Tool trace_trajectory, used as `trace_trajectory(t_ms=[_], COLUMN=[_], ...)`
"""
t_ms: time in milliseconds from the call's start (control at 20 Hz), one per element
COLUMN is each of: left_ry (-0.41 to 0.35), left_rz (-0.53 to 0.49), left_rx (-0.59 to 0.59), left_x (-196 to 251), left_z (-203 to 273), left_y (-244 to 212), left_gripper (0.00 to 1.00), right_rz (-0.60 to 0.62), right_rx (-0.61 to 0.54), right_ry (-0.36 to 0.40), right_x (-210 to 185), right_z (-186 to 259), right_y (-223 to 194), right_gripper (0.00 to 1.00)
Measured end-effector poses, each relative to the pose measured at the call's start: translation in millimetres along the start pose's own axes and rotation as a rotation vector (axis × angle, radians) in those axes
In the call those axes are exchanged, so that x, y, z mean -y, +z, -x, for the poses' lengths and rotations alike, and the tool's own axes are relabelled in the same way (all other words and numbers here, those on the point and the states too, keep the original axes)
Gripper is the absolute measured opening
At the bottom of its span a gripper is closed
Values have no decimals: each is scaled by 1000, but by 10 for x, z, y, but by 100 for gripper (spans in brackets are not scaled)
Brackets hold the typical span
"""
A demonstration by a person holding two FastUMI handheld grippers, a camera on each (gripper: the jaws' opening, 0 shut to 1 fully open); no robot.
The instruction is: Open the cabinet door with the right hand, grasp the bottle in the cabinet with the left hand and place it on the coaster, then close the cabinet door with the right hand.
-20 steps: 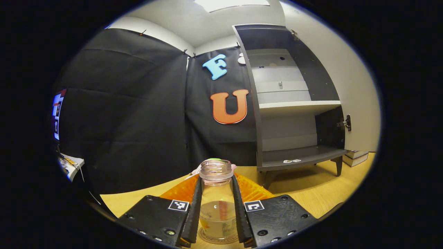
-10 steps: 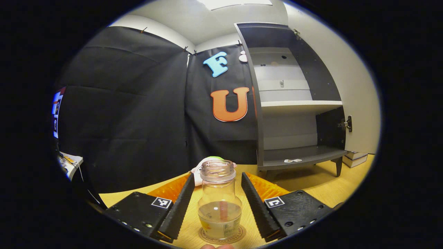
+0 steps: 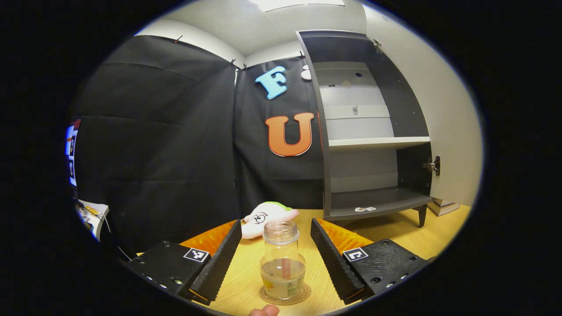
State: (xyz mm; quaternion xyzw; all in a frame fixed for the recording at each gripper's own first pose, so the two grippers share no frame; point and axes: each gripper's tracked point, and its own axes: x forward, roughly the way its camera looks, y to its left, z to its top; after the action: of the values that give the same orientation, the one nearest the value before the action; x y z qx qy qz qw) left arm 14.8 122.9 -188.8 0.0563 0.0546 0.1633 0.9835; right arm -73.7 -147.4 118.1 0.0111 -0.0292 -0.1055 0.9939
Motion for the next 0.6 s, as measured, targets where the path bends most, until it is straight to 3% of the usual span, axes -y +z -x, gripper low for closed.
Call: trace_trajectory(t_ms=[200,400,450,500,600], left_ry=[-28,-104,-115,-119,-135], left_rz=[-5,8,8,8,15], left_rx=[-12,-9,-1,11,26], left_x=[20,166,176,181,205], left_z=[135,217,224,246,179], left_y=[449,910,1024,1150,1319], left_gripper=[95,95,100,95,95], right_rz=[-4,-12,-20,-28,-42], right_rx=[3,11,9,4,-27], right_ry=[-1,38,44,48,43], right_x=[57,-39,-59,-56,-35], right_z=[-78,-187,-211,-236,-263], right_y=[-129,-265,-295,-335,-455], right_gripper=[89,93,93,93,93])
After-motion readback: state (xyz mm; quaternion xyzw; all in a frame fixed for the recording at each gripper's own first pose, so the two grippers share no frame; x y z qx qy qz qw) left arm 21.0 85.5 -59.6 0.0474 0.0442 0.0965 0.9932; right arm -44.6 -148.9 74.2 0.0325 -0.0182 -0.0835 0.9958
